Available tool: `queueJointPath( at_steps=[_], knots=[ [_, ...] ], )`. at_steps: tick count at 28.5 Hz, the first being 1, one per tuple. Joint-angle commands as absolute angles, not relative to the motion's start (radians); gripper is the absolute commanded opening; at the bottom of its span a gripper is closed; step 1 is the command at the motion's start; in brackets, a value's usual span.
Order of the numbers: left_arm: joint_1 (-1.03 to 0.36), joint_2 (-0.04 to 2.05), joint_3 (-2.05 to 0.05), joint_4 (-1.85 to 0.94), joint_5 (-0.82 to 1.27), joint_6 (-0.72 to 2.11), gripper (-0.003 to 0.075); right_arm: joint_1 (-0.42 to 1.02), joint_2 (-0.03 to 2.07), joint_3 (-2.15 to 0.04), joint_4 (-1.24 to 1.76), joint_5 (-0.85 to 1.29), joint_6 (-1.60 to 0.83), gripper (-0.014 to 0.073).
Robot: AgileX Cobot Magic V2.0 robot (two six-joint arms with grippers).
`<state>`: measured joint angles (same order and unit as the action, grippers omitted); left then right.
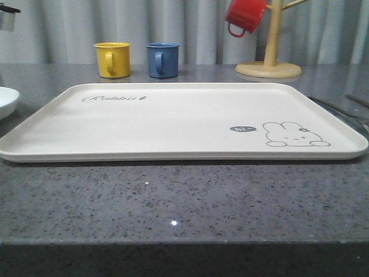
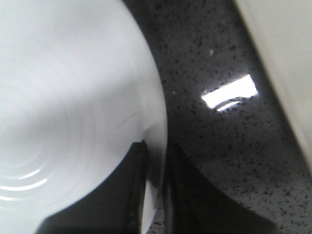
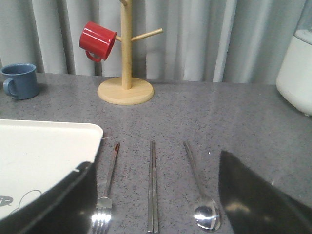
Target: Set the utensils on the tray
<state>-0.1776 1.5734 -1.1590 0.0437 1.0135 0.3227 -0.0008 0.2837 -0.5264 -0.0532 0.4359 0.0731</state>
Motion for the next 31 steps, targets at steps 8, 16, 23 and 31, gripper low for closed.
queueJointPath(
  at_steps=[8, 16, 23, 31],
  knots=[
    [-0.202, 1.492, -1.315, 0.047, 1.048, 0.299, -0.0018, -0.006, 0.301, -0.562, -0.058, 0.358, 0.067, 0.0550],
    [-0.371, 1.472, -1.522, 0.050, 1.144, 0.297, -0.0018, -0.006, 0.301, -0.562, -0.058, 0.358, 0.067, 0.0550],
    [-0.589, 1.485, -1.551, 0.056, 1.099, 0.271, -0.0018, -0.006, 0.301, -0.562, -0.058, 0.358, 0.067, 0.0550],
    [-0.744, 1.560, -1.551, 0.058, 1.067, 0.251, -0.0018, -0.006, 0.301, -0.562, -0.058, 0.358, 0.067, 0.0550]
  ],
)
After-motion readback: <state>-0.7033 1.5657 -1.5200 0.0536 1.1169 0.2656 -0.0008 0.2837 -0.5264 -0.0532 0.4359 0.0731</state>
